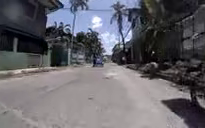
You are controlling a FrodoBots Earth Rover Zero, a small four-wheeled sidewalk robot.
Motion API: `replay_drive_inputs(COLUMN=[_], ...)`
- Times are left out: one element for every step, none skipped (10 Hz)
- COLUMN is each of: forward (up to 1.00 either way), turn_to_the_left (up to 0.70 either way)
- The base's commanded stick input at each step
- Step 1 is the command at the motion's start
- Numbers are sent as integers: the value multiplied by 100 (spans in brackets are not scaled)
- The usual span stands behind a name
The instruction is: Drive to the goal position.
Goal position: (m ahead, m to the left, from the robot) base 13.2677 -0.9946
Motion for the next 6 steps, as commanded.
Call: replay_drive_inputs(forward=[100,100,100,100,100,100], turn_to_the_left=[9,-14,-31,-31,-31,-31])
